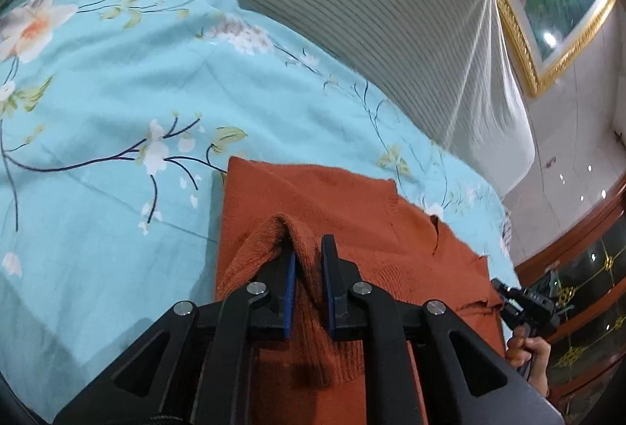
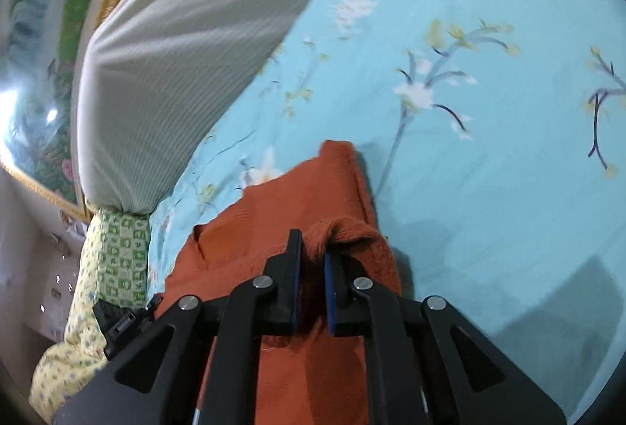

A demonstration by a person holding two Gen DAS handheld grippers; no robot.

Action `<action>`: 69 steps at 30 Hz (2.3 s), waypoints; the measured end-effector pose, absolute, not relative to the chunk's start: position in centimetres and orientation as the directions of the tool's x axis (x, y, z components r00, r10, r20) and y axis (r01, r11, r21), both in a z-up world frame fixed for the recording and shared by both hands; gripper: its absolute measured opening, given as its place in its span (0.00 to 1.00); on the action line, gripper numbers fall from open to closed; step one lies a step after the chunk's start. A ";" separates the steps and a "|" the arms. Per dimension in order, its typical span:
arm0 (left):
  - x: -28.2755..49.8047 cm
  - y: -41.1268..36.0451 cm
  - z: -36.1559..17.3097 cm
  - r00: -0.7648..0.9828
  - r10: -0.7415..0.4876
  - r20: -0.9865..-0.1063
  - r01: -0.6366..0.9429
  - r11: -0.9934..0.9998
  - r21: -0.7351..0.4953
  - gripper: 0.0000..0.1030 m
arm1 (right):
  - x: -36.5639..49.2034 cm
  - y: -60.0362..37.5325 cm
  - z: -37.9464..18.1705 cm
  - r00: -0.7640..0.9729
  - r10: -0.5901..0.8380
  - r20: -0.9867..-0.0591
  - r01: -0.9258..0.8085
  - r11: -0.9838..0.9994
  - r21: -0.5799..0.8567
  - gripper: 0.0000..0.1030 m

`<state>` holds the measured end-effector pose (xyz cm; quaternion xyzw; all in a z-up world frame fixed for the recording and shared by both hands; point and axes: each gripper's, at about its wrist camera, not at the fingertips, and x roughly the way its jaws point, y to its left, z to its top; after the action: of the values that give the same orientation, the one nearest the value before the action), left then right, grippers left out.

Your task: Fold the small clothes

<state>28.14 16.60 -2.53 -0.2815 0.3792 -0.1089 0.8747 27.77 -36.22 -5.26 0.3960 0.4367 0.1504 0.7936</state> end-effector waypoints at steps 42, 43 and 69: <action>33.2 13.3 1.5 0.680 -0.265 -0.683 -0.072 0.904 -0.422 0.63 | 32.4 -31.7 -1.7 0.658 0.438 -0.613 0.016 0.806 0.592 0.53; 32.6 12.9 1.5 0.678 -0.259 -0.688 -0.071 0.908 -0.412 0.63 | 31.8 -32.1 -1.5 0.667 0.448 -0.595 0.010 0.793 0.609 0.54; 9.1 13.3 -2.5 0.665 -0.326 -0.672 -0.205 0.785 -0.585 0.72 | 12.3 -34.6 -2.6 0.600 0.490 -0.633 0.064 0.759 0.648 0.53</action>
<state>9.06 13.31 -2.47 -0.3260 0.4076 -0.0356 0.8522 12.28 -34.62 -2.59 0.3229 0.4287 0.1277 0.8341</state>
